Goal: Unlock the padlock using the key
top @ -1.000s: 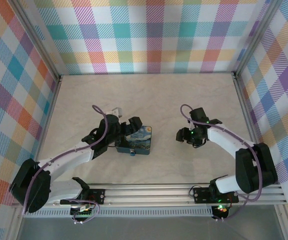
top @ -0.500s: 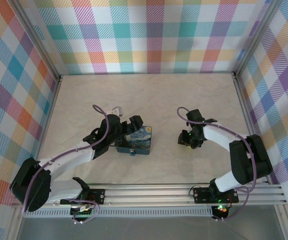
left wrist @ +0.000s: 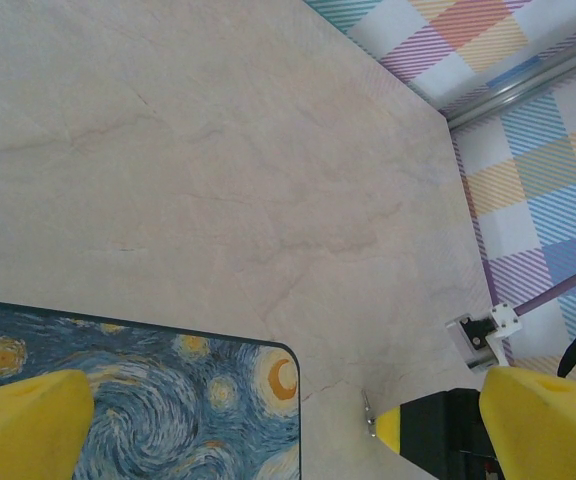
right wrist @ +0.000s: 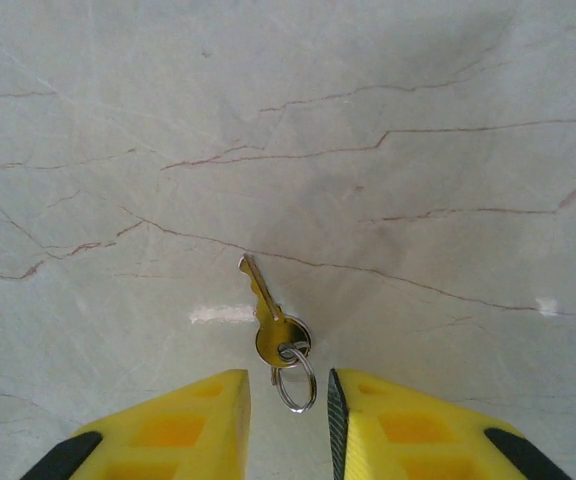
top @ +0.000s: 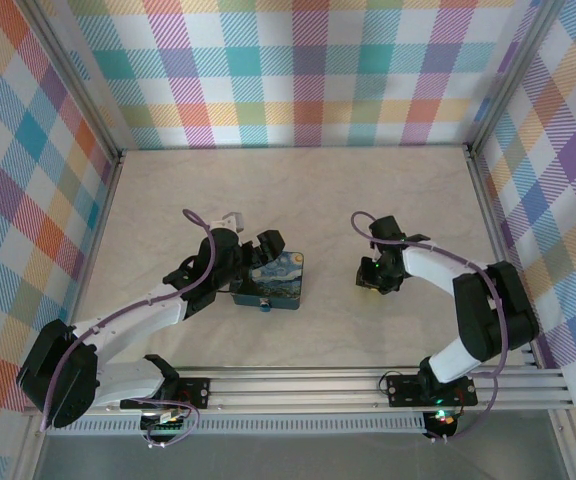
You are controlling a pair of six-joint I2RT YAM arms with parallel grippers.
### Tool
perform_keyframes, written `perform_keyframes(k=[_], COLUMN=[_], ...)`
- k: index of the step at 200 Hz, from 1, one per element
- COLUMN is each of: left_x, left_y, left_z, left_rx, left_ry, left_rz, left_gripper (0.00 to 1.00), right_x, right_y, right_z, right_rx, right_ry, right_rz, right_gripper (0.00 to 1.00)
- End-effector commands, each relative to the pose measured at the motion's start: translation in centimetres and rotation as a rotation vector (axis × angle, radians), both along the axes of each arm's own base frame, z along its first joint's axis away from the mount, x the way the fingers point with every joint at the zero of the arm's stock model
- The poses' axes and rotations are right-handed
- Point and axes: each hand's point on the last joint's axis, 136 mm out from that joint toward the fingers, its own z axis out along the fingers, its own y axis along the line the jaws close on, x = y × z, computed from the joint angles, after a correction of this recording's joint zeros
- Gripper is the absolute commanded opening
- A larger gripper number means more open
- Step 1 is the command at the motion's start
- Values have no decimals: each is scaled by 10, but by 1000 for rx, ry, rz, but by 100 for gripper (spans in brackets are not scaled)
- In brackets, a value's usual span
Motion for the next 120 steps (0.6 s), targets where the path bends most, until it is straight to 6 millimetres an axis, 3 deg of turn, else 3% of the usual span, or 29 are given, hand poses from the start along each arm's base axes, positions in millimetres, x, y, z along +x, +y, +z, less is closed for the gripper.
perform_keyframes(k=[1, 120], left_x=[1, -3], left_y=[-3, 1], left_z=[14, 16], left_rx=[-4, 7], left_ry=[-30, -32], left_rz=[-5, 1], left_gripper=[99, 99], right_x=[7, 4], right_y=[5, 2], right_z=[3, -18], right_rx=[-5, -56], right_ry=[-12, 21], right_rz=[-1, -1], right_gripper=[27, 6])
